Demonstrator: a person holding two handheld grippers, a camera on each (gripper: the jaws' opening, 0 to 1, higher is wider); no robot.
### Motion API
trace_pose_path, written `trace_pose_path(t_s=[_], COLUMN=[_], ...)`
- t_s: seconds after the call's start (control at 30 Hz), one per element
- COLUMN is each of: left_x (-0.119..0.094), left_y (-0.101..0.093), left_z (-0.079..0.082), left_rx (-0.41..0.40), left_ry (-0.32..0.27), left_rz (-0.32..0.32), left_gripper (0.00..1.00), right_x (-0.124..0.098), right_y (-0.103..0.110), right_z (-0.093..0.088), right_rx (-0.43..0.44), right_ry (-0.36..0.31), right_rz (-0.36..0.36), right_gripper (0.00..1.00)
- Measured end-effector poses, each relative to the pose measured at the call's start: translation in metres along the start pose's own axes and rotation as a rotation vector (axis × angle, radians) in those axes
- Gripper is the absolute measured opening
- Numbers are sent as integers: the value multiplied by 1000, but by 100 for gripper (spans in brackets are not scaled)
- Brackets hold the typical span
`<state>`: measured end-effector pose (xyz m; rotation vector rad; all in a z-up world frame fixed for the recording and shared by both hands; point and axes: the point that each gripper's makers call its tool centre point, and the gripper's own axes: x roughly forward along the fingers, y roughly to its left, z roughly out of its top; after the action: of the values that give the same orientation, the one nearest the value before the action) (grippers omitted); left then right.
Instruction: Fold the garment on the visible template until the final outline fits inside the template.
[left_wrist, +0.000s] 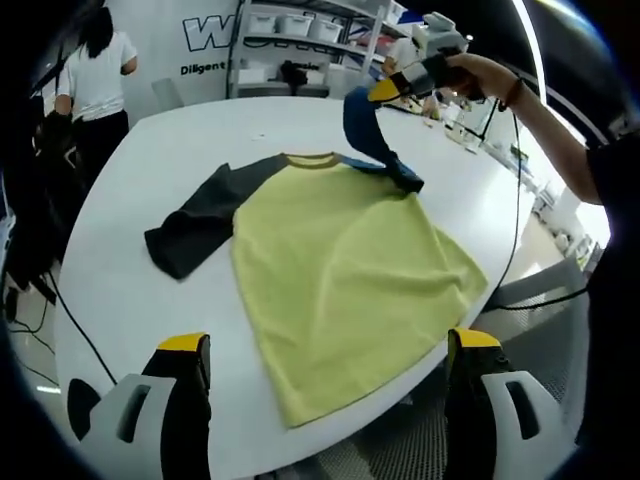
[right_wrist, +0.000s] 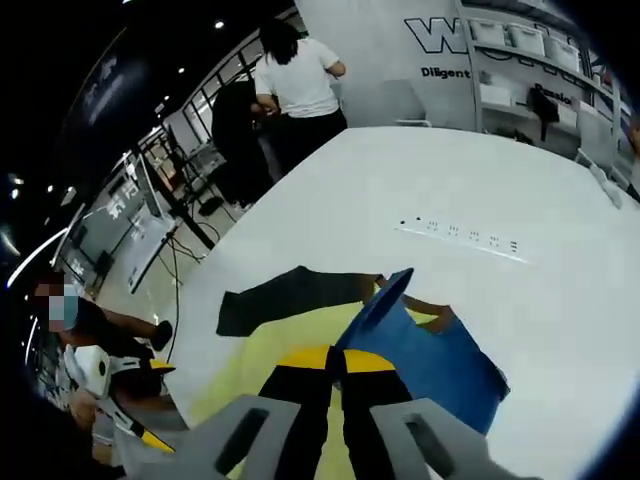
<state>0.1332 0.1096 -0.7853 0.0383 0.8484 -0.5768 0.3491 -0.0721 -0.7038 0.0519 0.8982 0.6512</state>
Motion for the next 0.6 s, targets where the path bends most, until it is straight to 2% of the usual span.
trace_pose_path(t_s=[0.23,0.47,0.6], left_x=[-1,-1,0], left_y=[0,2,3], left_z=[1,3,4], left_rx=[11,13,18], left_ry=[-6,-12,-11], left_rz=[3,7,9], left_gripper=[99,99,99], right_x=[28,54,65], right_y=[30,51,56], right_z=[1,-14,-25], right_rx=[-31,-76,-111], right_ry=[21,87,127], right_rz=[31,42,33], right_gripper=[0,0,0])
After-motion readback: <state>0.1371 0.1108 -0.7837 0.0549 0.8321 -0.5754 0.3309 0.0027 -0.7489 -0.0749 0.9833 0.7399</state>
